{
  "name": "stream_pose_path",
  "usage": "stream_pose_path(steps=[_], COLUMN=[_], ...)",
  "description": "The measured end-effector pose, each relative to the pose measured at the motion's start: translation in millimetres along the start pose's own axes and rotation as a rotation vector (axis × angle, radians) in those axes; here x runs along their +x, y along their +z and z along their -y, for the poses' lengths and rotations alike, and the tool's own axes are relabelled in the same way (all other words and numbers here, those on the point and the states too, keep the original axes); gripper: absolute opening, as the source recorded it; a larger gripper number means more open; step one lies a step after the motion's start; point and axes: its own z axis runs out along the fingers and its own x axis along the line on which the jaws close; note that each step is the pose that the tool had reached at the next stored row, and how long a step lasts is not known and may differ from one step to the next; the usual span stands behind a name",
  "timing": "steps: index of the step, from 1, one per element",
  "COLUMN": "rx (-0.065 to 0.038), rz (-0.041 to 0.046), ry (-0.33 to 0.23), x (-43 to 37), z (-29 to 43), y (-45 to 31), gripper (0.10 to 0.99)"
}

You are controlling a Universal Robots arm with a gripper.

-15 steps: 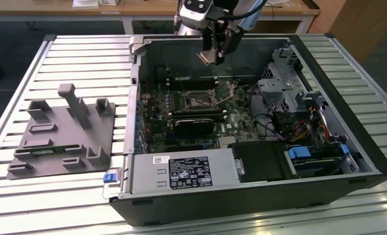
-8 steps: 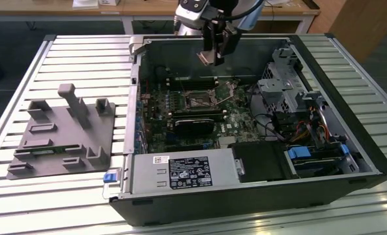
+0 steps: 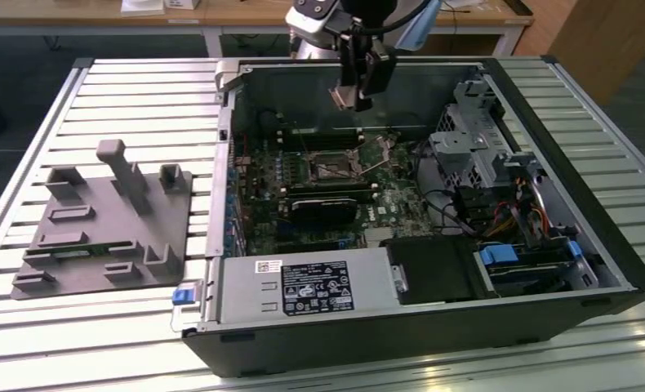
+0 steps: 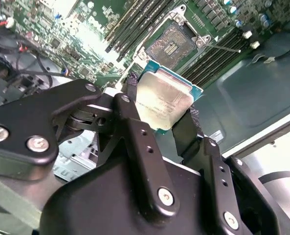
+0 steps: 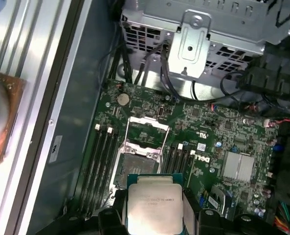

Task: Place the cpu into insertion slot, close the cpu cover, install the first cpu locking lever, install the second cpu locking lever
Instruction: 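Place the cpu into insertion slot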

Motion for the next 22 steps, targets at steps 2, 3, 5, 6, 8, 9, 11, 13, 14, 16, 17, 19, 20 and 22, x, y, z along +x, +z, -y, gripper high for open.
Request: stream_pose_path(steps=[2,3,5,6,8,9,11,13,14,16,17,19,20,22], rx=[0.0,-0.001,-0.001,-0.001,-0.001,-0.002,-0.002,0.001,0.002,0.003,0.002,0.001,0.0,0.0], rz=[0.0021,0.0032,0.0052,0.0062,0.0079,0.0086,0.0095,0.0104,0.0108,0.0112,0.0112,0.0113,0.0115,0.0115], ry=[0.029,0.043,0.07,0.085,0.106,0.115,0.13,0.134,0.134,0.134,0.134,0.134,0.134,0.134], x=[0.0,0.0,0.1,0.1,0.4,0.7,1.6,3.5,4.1,4.5,4.8,5.1,5.2,5.3], z=[0.1,0.2,0.3,0.3,0.5,0.5,0.6,0.7,0.6,2.0,3.7,5.5,6.1,6.8], y=[0.5,0.8,1.3,1.6,2.3,2.7,3.8,6.2,7.8,11.1,12.8,16.2,17.6,20.9], gripper=[0.541,0.541,0.541,0.541,0.541,0.541,0.541,0.541,0.541,0.541,0.541,0.541,0.541,0.541])
